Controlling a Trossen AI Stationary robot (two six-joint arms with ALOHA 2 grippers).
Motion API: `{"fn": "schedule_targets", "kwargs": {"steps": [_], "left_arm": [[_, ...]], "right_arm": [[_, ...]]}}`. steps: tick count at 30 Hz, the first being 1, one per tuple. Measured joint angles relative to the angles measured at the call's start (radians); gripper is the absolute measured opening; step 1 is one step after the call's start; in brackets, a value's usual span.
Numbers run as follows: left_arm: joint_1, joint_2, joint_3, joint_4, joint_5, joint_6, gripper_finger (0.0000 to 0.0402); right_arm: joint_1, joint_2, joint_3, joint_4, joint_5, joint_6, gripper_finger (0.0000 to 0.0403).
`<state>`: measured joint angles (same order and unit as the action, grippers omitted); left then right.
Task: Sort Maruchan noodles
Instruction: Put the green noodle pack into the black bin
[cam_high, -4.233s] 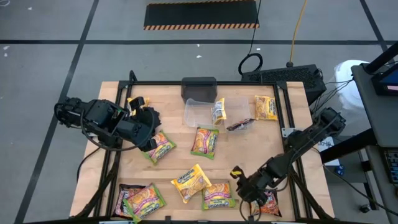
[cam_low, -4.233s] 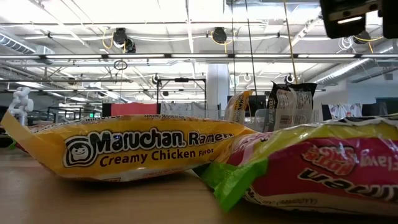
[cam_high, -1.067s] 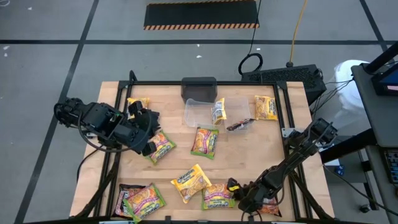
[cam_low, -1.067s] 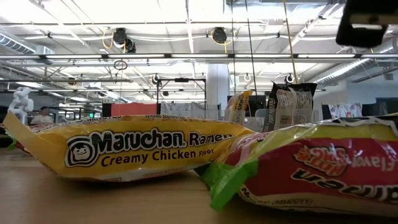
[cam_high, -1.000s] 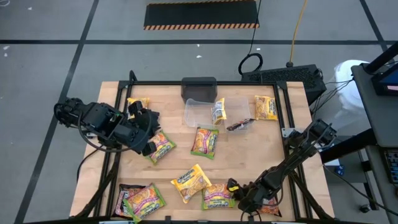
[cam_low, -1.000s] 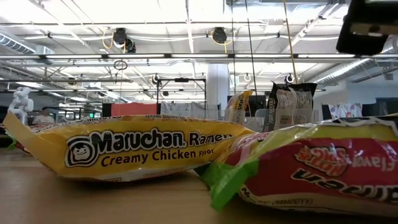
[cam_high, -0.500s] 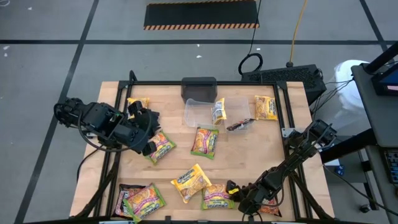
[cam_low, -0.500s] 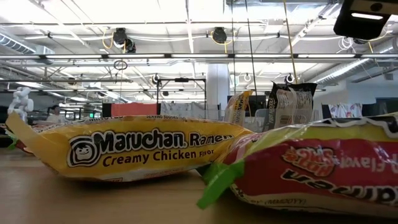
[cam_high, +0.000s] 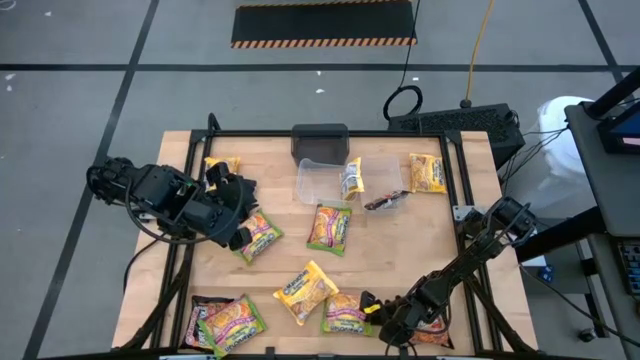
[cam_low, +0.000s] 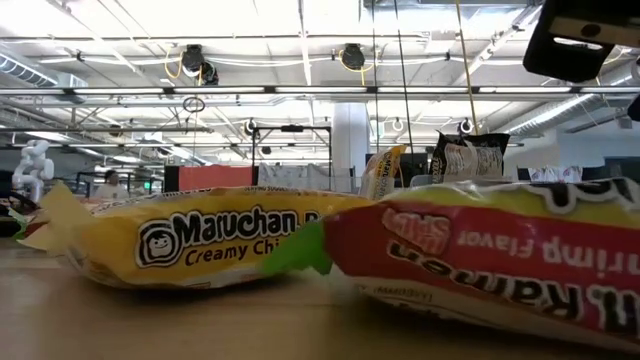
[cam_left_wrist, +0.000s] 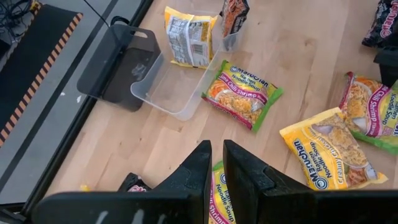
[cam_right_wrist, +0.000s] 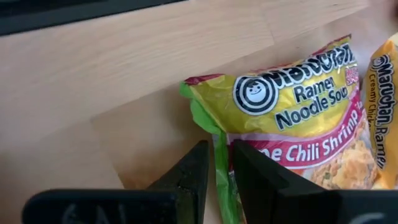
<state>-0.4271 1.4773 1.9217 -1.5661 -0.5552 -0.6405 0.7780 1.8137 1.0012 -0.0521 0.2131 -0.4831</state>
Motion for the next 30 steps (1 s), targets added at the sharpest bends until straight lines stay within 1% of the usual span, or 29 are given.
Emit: {"fn": "schedule_targets", "kwargs": {"steps": [7, 9, 13, 14, 19, 25, 28, 30], "left_arm": [[0.000, 0.000, 0.000, 0.000, 0.000, 0.006, 0.0049], [0.000, 0.000, 0.000, 0.000, 0.000, 0.007, 0.0049], [0.000, 0.000, 0.000, 0.000, 0.000, 0.007, 0.0049], [0.000, 0.000, 0.000, 0.000, 0.000, 0.007, 0.0049], [0.000, 0.000, 0.000, 0.000, 0.000, 0.007, 0.0049], [0.000, 0.000, 0.000, 0.000, 0.000, 0.007, 0.0049], [0.000, 0.000, 0.000, 0.000, 0.000, 0.007, 0.0049], [0.000, 0.000, 0.000, 0.000, 0.000, 0.010, 0.0049]], "right_arm": [[0.000, 0.002, 0.000, 0.027, -0.002, 0.029, 0.0067], [-0.002, 0.002, 0.000, 0.027, -0.003, 0.047, 0.0054], [-0.007, 0.002, 0.000, 0.027, -0.006, 0.087, 0.0011], [-0.007, 0.002, 0.000, 0.027, -0.008, 0.094, 0.0006], [-0.007, 0.002, 0.000, 0.026, -0.026, 0.105, 0.0003], [-0.018, -0.006, -0.001, 0.009, -0.023, 0.132, 0.0001], [-0.024, -0.022, -0.002, -0.017, 0.033, 0.151, 0.0000], [-0.032, -0.035, -0.002, -0.023, 0.048, 0.164, 0.0000]]}}
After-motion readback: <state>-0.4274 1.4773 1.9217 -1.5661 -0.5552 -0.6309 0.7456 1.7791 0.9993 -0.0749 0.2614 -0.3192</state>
